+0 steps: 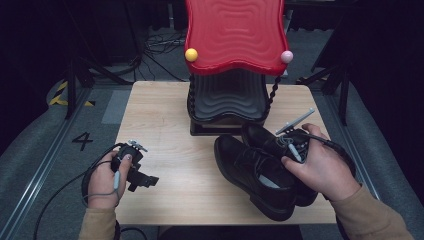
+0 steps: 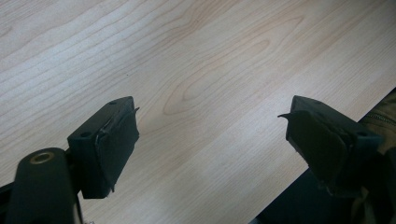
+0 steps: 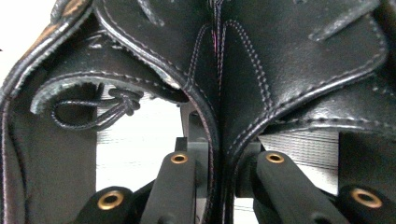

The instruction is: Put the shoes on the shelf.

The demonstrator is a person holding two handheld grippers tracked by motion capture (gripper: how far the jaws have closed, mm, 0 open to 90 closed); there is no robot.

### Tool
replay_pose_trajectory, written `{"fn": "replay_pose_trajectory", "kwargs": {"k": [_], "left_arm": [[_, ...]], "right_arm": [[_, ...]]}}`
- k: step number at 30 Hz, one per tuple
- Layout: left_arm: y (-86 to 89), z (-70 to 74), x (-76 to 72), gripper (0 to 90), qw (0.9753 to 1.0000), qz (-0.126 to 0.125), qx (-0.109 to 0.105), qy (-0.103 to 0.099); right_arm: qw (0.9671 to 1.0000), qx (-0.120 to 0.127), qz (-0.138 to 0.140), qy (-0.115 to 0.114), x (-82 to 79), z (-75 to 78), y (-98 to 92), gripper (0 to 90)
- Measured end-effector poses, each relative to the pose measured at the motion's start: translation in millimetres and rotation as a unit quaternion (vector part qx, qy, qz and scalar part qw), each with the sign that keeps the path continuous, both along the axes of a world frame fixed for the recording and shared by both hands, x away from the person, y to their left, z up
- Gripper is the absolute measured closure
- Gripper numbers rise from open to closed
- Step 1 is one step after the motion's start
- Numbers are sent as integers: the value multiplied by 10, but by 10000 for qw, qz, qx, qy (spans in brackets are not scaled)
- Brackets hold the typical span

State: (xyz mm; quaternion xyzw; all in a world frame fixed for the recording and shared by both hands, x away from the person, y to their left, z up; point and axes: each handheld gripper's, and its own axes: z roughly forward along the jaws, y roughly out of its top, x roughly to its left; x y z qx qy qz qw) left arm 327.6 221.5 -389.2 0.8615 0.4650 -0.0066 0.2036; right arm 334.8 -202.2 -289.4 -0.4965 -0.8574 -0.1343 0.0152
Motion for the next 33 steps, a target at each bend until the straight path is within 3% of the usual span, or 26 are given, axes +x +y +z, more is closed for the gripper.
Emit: {"fn": "replay_pose_trajectory", "kwargs": {"k": [13, 33], "left_arm": [[39, 19, -14, 173, 10000, 35, -56, -27], [62, 34, -22, 173, 9999, 59, -84, -51]], "right_arm": [[9999, 98, -98, -72, 67, 502, -81, 815], [9991, 275, -224, -231, 180, 1028, -202, 814]]}}
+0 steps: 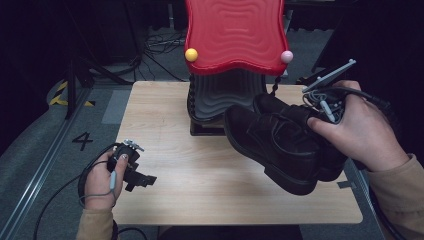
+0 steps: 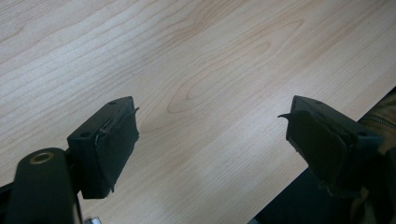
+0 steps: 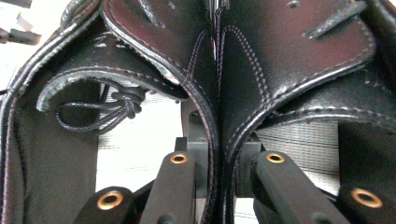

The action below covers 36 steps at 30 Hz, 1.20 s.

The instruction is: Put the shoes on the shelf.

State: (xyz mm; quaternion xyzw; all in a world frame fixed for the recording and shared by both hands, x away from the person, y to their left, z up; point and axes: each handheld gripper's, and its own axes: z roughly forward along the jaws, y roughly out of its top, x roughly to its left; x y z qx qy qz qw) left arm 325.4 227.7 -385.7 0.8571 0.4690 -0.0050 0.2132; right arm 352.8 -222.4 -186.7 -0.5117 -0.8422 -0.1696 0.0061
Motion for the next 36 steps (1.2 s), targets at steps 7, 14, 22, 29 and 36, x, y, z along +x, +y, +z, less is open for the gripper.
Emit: {"fn": "replay_pose_trajectory", "kwargs": {"k": [7, 14, 22, 29, 36], "left_arm": [[23, 0, -6, 173, 10000, 42, -2, -15], [40, 13, -14, 173, 10000, 56, -31, -43], [16, 16, -6, 173, 10000, -22, -33, -35], [49, 26, -12, 173, 9999, 40, -78, -63], [67, 28, -20, 173, 9999, 62, -91, -67]], "right_arm": [[10000, -11, -3, -56, 37, 171, 18, 815], [10000, -9, -27, -77, 33, 467, 46, 817], [10000, 40, 27, -32, 49, 718, 78, 816], [10000, -18, 12, 79, 68, 823, 117, 815], [10000, 89, 33, -12, 30, 1024, 133, 815]]}}
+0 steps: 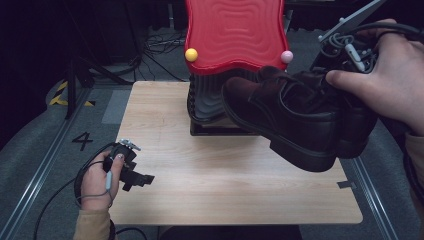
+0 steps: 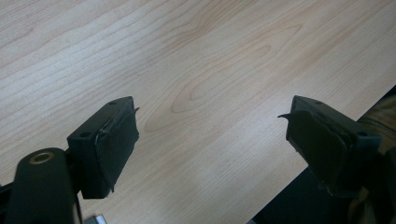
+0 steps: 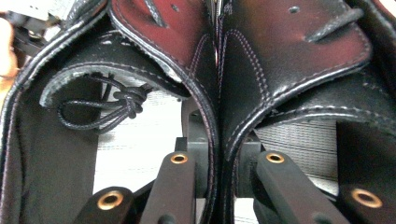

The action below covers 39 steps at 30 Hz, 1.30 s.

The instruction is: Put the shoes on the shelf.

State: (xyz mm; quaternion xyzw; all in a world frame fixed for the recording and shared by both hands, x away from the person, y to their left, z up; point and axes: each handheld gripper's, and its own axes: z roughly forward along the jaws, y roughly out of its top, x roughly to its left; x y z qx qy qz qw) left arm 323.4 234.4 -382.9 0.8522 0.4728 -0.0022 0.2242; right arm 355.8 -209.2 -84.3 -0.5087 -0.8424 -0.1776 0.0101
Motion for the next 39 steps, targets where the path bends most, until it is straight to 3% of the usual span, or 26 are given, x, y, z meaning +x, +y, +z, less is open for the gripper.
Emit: {"fn": "replay_pose_trajectory", "kwargs": {"k": [6, 8, 19, 32, 39], "left_arm": [[0, -5, 3, 173, 10000, -9, -2, 14], [0, -8, 8, 173, 10000, -10, 0, 25], [18, -29, 17, 173, 10000, -14, -26, 34], [1, -53, 32, 173, 9999, -42, -69, 76], [39, -36, 17, 173, 9999, -39, -108, 34]], "right_arm": [[9998, -2, -125, -184, 64, 118, 68, 816], [9989, -118, -282, -360, 153, 212, 155, 816], [9954, 21, -604, -738, 512, 454, 344, 816], [9910, 65, -986, -898, 995, 667, 548, 814], [9886, 177, -1092, -1022, 1154, 762, 598, 813]]}}
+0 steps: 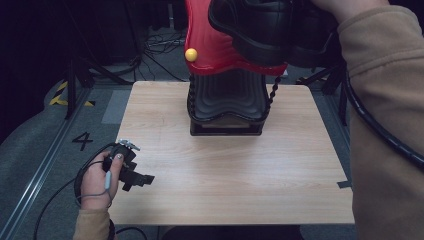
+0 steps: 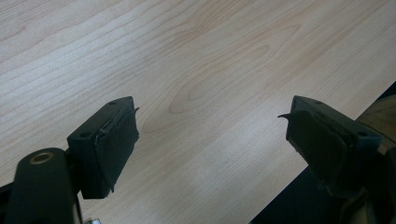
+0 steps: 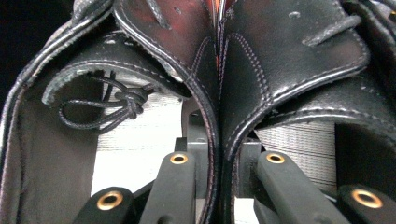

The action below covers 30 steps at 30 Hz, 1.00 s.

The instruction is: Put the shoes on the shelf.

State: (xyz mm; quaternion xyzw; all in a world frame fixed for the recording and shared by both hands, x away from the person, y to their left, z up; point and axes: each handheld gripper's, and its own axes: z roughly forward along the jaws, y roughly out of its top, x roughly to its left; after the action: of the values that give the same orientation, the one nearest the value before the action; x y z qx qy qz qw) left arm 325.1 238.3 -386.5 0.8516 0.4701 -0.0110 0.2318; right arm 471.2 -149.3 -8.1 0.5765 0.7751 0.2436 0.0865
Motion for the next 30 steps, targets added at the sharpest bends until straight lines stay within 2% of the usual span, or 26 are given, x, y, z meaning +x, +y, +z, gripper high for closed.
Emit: {"fn": "replay_pose_trajectory", "kwargs": {"k": [5, 9, 13, 23, 30], "left_arm": [[39, 4, -6, 173, 10000, 40, -22, -19], [50, 4, -8, 173, 10000, 31, -83, -13], [72, 1, -12, 172, 10000, 16, -66, 13], [151, 16, -36, 172, 9998, 105, -184, -33], [212, 13, -41, 173, 9996, 174, -205, -42]], "right_arm": [[9999, 63, -62, -113, 151, 25, 17, 813], [9992, -14, -146, -363, 250, 13, 76, 813], [9985, -94, -196, -510, 336, -3, 148, 813], [9960, -132, -340, -811, 602, -130, 387, 811], [9933, -84, -481, -1049, 765, -260, 453, 808]]}}
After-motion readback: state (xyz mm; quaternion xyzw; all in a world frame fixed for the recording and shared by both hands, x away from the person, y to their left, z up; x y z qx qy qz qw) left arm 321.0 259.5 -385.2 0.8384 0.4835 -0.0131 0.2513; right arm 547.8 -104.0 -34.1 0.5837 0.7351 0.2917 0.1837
